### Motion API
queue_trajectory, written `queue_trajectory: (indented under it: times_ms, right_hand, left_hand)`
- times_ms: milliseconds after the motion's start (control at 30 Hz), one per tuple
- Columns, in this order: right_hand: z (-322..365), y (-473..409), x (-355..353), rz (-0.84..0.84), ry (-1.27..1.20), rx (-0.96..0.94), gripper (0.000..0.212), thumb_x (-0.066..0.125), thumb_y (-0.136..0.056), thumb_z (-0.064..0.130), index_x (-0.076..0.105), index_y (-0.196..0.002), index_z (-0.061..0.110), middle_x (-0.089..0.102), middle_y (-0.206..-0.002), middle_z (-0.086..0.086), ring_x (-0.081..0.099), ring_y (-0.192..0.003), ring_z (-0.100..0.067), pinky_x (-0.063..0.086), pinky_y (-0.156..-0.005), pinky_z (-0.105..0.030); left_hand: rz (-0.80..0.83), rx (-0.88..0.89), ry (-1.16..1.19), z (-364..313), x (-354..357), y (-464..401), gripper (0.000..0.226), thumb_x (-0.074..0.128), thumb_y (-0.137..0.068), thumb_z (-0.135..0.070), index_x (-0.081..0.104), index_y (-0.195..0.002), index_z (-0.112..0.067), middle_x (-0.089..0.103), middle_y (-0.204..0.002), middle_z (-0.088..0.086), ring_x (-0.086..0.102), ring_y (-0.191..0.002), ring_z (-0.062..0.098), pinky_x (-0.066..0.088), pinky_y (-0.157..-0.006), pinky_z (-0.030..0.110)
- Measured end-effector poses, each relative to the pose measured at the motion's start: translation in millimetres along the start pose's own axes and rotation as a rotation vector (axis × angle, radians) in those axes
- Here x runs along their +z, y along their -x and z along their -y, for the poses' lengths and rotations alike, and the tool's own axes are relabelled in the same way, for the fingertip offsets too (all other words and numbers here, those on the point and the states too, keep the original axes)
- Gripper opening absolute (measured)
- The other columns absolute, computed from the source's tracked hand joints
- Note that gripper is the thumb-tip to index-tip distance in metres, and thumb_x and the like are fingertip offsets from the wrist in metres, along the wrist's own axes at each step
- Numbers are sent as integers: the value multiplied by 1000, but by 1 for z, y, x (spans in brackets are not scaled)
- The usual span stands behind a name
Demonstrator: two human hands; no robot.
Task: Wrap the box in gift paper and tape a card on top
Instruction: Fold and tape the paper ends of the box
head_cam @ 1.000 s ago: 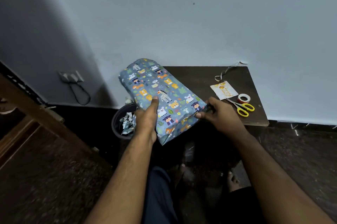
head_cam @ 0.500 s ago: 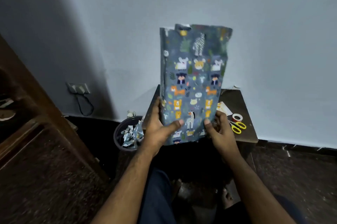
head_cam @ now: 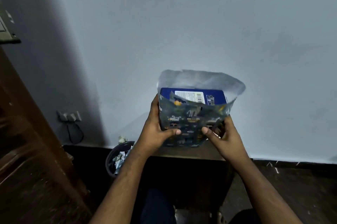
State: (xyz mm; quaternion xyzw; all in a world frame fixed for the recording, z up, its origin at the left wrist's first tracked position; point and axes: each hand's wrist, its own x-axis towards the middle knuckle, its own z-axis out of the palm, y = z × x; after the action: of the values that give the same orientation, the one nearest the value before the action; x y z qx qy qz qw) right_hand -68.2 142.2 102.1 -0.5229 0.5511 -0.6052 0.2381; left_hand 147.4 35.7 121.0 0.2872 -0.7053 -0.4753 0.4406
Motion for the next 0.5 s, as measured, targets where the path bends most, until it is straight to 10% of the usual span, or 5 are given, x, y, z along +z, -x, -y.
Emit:
queue_trajectory:
  times_ms: [200,500]
  right_hand:
    - [16,-2,-9,44,92,-22,80,79,-80,44,38,-148,35,66,-128,20,64,-116,-2,53,-99,-32]
    - [25,-16,-13,50,-79,-78,100,84,-81,12,23,-159,29,53,-148,5,57,-132,-13,54,-101,-32]
  left_hand:
    - [-12,-37,-86,-4,3,3,106,87,-71,-30,26,-157,-38,57,-144,-8,56,-132,14,50,-108,47]
    - [47,3,52,-8,11,1,115,80,-83,3,14,-157,-55,49,-152,-10,57,-132,15,58,-94,48]
